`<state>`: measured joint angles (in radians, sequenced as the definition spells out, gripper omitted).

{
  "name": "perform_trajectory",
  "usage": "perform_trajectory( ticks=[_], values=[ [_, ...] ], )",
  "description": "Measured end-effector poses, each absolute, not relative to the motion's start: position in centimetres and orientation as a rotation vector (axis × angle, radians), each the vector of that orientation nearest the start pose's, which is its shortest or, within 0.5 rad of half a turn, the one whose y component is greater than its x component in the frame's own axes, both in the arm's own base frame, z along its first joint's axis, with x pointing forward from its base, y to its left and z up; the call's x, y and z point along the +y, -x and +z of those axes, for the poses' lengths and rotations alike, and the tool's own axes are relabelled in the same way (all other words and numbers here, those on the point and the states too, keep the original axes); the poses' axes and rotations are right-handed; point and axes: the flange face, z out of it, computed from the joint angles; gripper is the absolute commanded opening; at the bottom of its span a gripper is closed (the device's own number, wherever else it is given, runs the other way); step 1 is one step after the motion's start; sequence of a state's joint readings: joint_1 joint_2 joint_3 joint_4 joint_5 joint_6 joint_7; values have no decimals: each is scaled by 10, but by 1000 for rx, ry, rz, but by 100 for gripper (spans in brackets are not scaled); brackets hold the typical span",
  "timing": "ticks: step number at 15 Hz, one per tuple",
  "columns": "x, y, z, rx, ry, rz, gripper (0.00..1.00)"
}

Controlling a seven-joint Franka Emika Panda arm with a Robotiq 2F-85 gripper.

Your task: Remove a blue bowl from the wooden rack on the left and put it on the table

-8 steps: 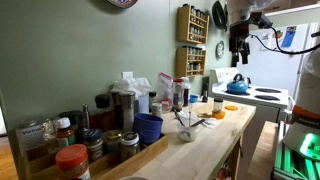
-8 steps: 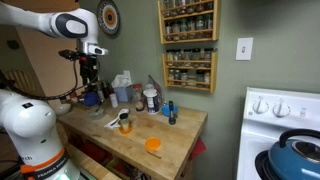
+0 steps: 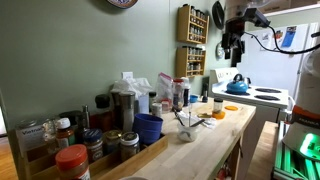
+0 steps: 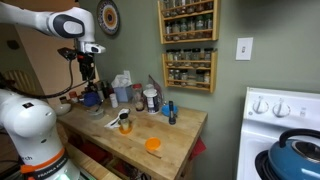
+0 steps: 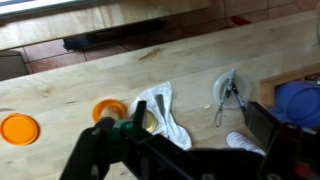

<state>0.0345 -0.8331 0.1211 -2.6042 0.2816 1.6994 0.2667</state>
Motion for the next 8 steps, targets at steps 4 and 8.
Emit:
perform_trajectory(
  ticks=[4, 8],
  values=[
    [174, -304, 502, 293, 2828, 65, 100],
    [258, -318, 465, 275, 2791, 34, 100]
  ],
)
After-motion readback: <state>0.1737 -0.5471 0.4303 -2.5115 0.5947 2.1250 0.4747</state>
